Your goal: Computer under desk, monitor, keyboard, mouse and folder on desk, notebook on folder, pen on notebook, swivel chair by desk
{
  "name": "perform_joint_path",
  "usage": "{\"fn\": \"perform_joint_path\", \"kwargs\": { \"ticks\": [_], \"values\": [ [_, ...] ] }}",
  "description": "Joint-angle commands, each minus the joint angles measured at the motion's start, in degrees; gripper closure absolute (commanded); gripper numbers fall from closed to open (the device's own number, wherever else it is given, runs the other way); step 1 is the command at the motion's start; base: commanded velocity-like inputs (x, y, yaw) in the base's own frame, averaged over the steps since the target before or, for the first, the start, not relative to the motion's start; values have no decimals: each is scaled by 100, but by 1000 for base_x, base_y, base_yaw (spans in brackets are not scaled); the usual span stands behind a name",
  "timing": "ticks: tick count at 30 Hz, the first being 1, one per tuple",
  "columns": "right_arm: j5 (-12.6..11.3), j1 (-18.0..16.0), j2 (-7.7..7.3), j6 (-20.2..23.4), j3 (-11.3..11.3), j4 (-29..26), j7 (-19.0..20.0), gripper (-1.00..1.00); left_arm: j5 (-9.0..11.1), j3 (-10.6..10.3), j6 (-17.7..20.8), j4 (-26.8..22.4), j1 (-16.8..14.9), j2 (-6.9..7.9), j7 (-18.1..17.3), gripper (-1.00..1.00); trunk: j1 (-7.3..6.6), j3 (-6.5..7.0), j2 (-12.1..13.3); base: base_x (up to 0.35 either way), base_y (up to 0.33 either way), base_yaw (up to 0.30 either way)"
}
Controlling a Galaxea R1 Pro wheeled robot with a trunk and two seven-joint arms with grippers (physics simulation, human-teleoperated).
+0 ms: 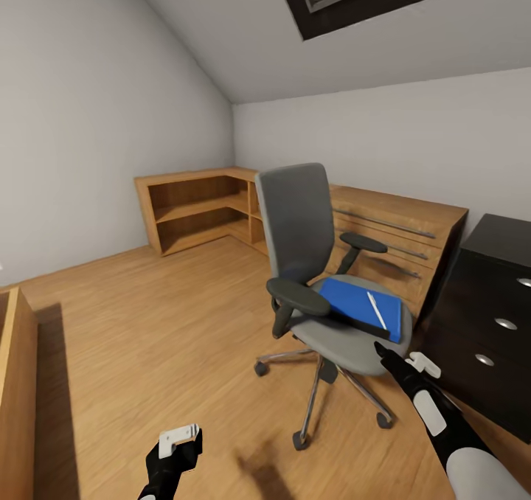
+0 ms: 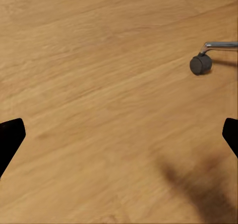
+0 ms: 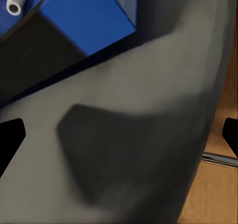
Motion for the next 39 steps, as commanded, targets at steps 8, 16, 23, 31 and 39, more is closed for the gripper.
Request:
{"fn": "perform_joint_path", "kwargs": {
  "ticks": [8, 16, 23, 31, 39],
  "values": [
    [-44, 0, 5, 36, 8, 161, 231, -100, 55, 1, -20, 5, -5, -3, -1, -100, 2, -6, -1, 231, 44, 0],
    [-42, 0, 6, 36, 7, 161, 235, -100, 55, 1, -20, 5, -4, -3, 2, -100, 2, -6, -1, 246, 2, 0],
    [-36, 0, 6, 36, 7, 161, 235, -100, 55, 1, -23, 5, -5, -3, -1, -100, 2, -6, -1, 246, 0, 0],
    [-35, 0, 6, 36, 7, 161, 235, -100, 55, 3, -27, 5, -5, -3, 2, -100, 2, -6, -1, 237, 0, 0],
    [-35, 0, 6, 36, 8, 161, 235, -100, 55, 9, -18, 5, -5, -3, 2, -100, 2, -6, -1, 149, 46, 0]
  ]
}}
